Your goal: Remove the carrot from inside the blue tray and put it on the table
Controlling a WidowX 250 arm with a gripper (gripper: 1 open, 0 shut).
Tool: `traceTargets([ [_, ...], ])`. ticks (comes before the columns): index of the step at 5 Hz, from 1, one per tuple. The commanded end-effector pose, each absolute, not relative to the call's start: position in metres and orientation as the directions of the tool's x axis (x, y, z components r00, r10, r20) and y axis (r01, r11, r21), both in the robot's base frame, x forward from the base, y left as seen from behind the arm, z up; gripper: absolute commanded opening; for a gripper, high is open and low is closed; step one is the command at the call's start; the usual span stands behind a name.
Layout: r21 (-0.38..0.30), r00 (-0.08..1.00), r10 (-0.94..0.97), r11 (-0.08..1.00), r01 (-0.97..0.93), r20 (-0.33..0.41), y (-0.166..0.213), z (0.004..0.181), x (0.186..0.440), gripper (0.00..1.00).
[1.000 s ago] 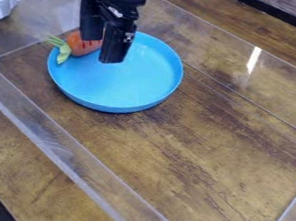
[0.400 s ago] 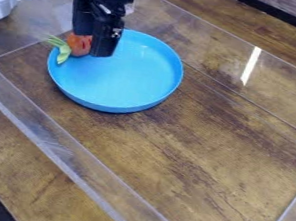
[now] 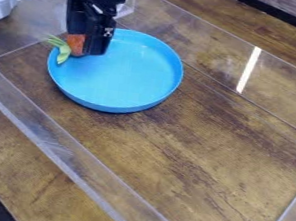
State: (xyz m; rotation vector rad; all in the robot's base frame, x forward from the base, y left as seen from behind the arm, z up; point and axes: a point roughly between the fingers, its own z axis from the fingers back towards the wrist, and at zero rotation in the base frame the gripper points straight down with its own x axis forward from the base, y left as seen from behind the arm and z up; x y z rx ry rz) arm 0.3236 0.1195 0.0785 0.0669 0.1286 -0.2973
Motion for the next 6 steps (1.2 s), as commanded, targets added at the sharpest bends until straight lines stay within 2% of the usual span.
traceTargets([
  [1,0.084,0.965,-0.251,0.963,0.257,-0.072,0.134,0.092,0.332,1.0],
  [6,0.093,0.965,-0.26,0.961,0.261,-0.023,0.157,0.073,0.349,1.0],
])
